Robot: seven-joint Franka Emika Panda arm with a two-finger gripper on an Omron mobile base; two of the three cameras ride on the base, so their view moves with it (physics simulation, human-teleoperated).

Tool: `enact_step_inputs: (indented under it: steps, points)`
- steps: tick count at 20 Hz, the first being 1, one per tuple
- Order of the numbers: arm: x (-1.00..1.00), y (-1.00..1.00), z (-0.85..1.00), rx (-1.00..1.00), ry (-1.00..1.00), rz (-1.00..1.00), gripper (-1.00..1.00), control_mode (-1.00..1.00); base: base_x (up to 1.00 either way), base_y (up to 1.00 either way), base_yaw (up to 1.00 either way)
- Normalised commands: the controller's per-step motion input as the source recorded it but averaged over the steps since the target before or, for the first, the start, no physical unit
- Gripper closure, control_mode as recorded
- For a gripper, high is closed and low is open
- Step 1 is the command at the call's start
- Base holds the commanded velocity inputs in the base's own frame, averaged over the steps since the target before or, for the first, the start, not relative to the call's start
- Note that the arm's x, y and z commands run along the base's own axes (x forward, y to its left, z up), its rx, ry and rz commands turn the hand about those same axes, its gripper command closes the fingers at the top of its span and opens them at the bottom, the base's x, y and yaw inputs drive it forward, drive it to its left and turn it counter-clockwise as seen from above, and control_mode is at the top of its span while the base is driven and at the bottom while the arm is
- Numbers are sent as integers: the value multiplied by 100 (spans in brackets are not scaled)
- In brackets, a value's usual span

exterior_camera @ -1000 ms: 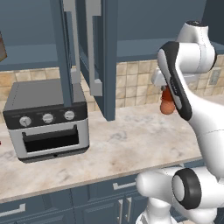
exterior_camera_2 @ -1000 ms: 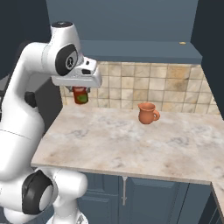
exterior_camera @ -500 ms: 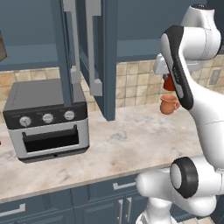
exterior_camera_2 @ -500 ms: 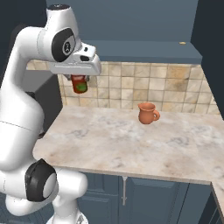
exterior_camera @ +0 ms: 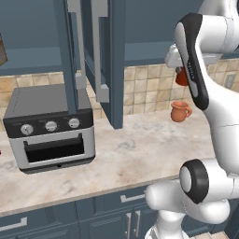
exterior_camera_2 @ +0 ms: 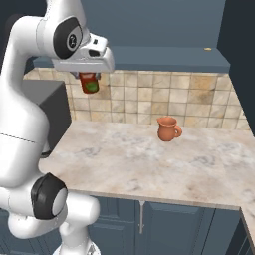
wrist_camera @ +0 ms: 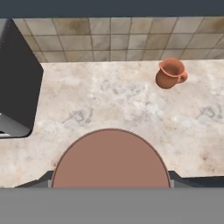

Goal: Pick the boxed food and canned food from the counter and place them in the cabinets closest to them.

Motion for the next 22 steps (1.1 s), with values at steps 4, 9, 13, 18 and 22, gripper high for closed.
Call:
enact_step_inputs:
  steps: [4, 9, 13, 18, 22]
  points:
    - [9, 0, 24, 0, -9, 0, 100, -100, 0, 0, 0]
    - [15, 0, 24, 0, -9, 0, 100, -100, 0, 0, 0]
    - [28, 0, 17, -2, -9, 0, 100, -100, 0, 0, 0]
    - [36, 0, 11, -3, -8, 0, 100, -100, 0, 0, 0]
    - [44, 0, 10, -3, -8, 0, 100, -100, 0, 0, 0]
